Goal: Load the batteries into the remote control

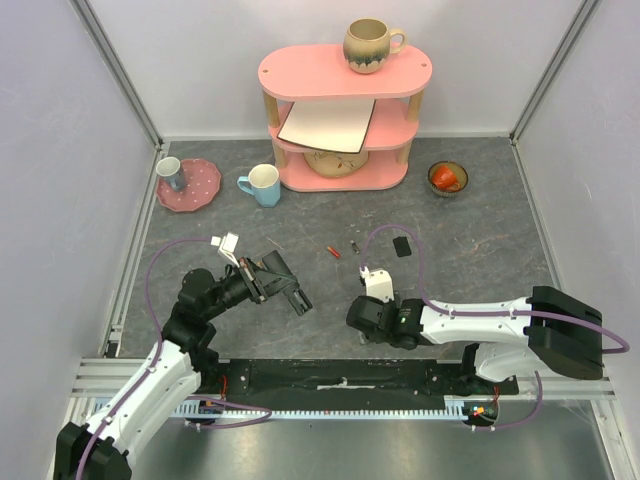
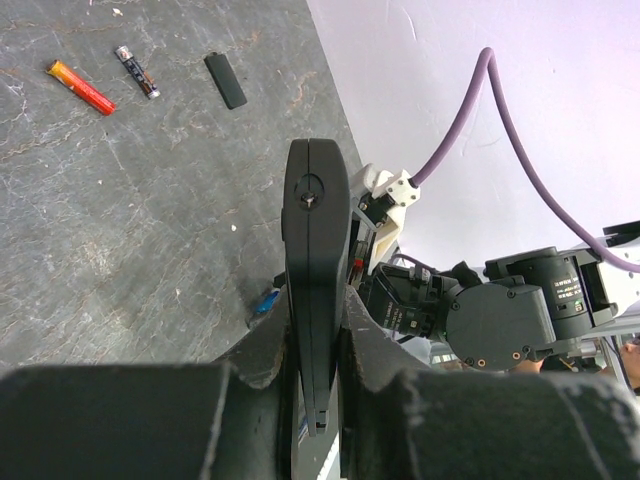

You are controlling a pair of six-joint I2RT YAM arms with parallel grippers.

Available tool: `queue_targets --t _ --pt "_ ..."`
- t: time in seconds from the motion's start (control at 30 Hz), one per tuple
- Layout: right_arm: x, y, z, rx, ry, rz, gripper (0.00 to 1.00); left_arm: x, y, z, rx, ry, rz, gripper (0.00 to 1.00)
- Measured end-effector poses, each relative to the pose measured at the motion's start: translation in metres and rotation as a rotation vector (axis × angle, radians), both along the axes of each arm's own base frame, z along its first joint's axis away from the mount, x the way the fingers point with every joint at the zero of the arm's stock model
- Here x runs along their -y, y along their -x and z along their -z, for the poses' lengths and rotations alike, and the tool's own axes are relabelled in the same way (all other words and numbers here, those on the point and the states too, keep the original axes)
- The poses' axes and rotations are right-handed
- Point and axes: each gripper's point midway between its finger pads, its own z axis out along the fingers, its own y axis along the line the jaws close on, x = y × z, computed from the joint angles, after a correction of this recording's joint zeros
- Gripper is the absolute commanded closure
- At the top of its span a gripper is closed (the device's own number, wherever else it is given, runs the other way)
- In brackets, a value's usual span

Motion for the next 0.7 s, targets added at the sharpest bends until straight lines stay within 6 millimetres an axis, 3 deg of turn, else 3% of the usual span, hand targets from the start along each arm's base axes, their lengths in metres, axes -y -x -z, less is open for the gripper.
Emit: queue_targets --t 0.13,0.7 --pt "-0.0005 0.0006 0.0000 -0.001 -0.001 -0.002 0.30 0.0000 0.0000 0.0004 -0.001 0.000 0.000 0.98" --pt "-0.0006 0.0090 -0.0008 0.001 -0.016 -0.002 0.67 -0.0007 0.0016 0.0062 -0.009 -0.004 0.000 0.98"
